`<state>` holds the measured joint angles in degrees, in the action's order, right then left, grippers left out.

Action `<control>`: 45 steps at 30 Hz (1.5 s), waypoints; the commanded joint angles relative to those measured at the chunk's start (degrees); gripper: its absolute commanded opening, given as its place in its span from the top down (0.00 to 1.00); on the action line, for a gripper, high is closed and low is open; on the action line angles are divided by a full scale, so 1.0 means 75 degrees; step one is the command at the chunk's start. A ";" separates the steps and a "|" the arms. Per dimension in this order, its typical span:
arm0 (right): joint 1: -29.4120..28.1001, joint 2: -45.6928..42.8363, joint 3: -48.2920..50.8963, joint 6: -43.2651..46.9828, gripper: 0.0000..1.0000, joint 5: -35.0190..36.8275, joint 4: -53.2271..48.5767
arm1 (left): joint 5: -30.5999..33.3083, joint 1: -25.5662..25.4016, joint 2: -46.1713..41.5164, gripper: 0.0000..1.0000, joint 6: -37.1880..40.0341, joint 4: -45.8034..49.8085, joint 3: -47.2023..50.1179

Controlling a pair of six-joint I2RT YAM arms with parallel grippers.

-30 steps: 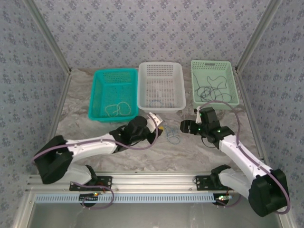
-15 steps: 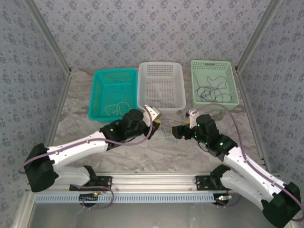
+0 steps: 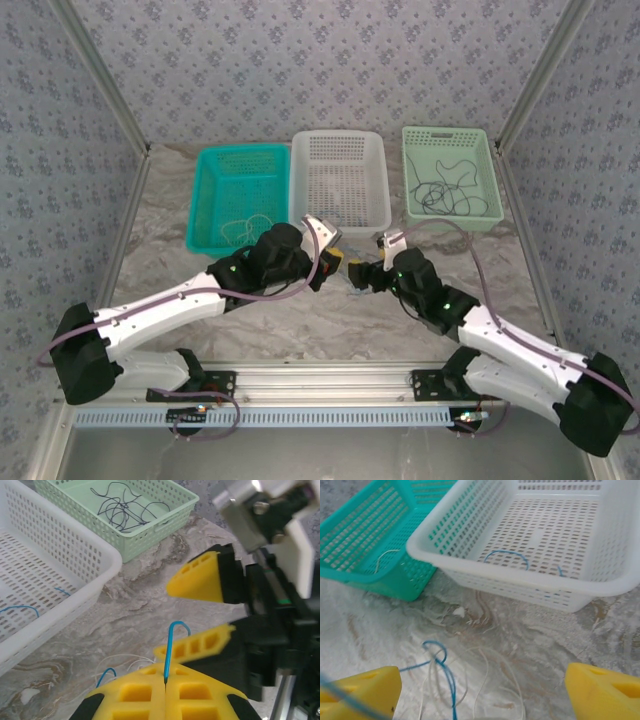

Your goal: Untangle the cables

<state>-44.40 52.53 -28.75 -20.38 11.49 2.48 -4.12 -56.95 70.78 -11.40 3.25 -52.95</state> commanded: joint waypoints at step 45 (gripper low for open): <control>-0.0174 0.2970 -0.0404 -0.2038 0.13 0.1973 -0.1423 | -0.0600 0.1042 -0.1235 0.98 0.1633 0.0921 -0.3673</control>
<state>-47.00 76.36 -30.96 -34.17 23.83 -5.21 -8.36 -49.82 62.17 -0.95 9.02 -78.19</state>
